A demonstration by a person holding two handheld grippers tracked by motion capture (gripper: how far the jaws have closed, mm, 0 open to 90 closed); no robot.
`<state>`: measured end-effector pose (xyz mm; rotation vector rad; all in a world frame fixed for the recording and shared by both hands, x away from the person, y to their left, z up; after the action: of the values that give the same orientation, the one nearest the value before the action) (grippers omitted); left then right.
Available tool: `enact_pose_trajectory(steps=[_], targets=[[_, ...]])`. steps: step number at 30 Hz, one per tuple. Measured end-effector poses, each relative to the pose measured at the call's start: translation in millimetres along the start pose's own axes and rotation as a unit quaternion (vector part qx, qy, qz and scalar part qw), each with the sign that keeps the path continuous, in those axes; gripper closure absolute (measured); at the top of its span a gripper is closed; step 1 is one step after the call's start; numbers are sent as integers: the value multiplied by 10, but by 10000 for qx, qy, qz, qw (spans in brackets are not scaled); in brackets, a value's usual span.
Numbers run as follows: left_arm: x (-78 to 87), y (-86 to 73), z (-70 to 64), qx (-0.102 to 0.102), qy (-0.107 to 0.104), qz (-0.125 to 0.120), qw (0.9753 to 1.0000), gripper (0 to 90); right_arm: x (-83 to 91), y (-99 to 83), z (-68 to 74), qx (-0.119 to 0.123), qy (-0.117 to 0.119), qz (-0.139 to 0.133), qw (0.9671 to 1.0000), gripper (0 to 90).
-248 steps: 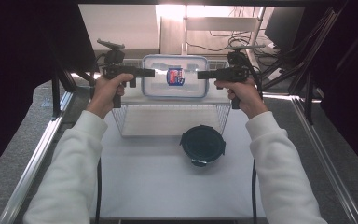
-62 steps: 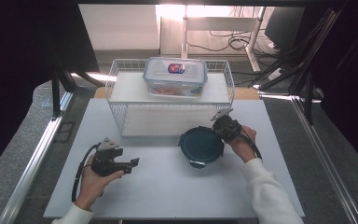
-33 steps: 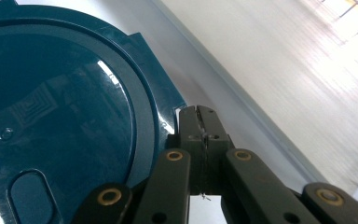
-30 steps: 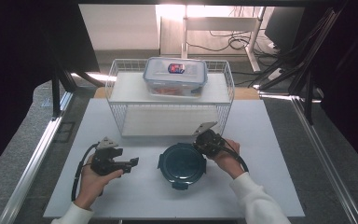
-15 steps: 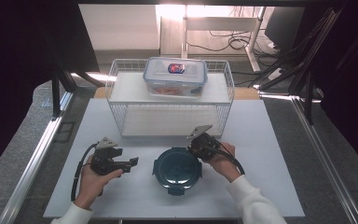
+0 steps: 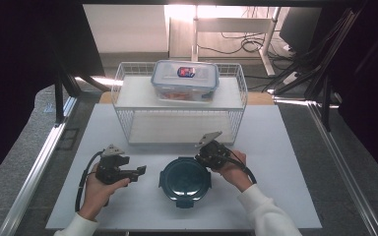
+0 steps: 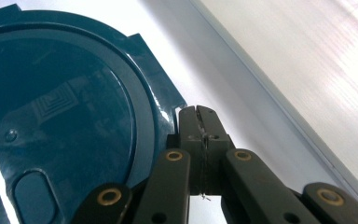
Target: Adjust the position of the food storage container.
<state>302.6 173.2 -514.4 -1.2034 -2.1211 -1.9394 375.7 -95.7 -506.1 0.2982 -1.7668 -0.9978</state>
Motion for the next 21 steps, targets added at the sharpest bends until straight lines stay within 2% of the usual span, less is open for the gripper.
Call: enact_pose_trajectory(steps=[1, 3, 5, 6, 8, 9, 10, 11, 12, 13, 14, 15, 16, 17, 19, 21], targets=[[1, -2, 1, 1, -5, -2, 10000, 228, 23, 3, -22, -55, -100, -34, 9999, 893], [3, -2, 1, 5, -9, -6, 10000, 228, 53, 3, -42, -97, -152, -71, 9998, 893], [6, -1, 2, 15, -10, -18, 10000, 228, 140, -1, -70, -281, -108, -215, 9993, 893], [8, 0, 1, 16, -11, -21, 10000, 228, 256, -18, -97, -444, -125, -384, 9982, 893], [12, 3, 0, 19, -10, -28, 10000, 229, 318, -32, -103, -528, -141, -466, 9974, 892], [14, 4, -2, 33, -4, -33, 10000, 231, 441, -67, -103, -695, -129, -671, 9952, 890], [16, 7, -5, 49, -4, -46, 10000, 231, 441, -67, -103, -695, -129, -671, 9952, 890], [17, 9, -6, 51, -8, -52, 10000, 232, 562, -111, -88, -938, -106, -851, 9919, 835], [18, 11, -11, 62, -10, -57, 10000, 232, 617, -135, -86, -1072, -128, -948, 9896, 765], [17, 11, -17, 67, -13, -61, 10000, 232, 617, -135, -86, -1072, -128, -948, 9896, 765], [22, 14, -33, 77, -18, -72, 9999, 233, 709, -183, -83, -1431, -221, -1152, 9827, 594], [22, 14, -33, 77, -18, -72, 9999, 233, 709, -183, -83, -1431, -221, -1152, 9827, 594], [27, 17, -47, 79, -10, -87, 9999, 231, 775, -235, -59, -1750, -211, -1337, 9752, 450], [35, 18, -58, 77, -2, -95, 9999, 230, 799, -264, -44, -1855, -189, -1381, 9727, 406], [53, 25, -83, 114, -1, -137, 9998, 227, 831, -317, -13, -1935, -118, -1350, 9717, 341], [73, 27, -109, 139, 0, -172, 9998, 223, 850, -340, -2, -1945, -100, -1369, 9712, 323]])
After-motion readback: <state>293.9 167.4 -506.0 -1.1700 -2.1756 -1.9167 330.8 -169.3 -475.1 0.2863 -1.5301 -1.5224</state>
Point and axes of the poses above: each handheld gripper's, and its own axes: x roughly backward along the jaws, y roughly out of its top, z roughly to its left, the point moved 5 cm from there along -x, roughly forward along the jaws, and after that the axes turned 12 degrees about -z, right-handed, at the moved point
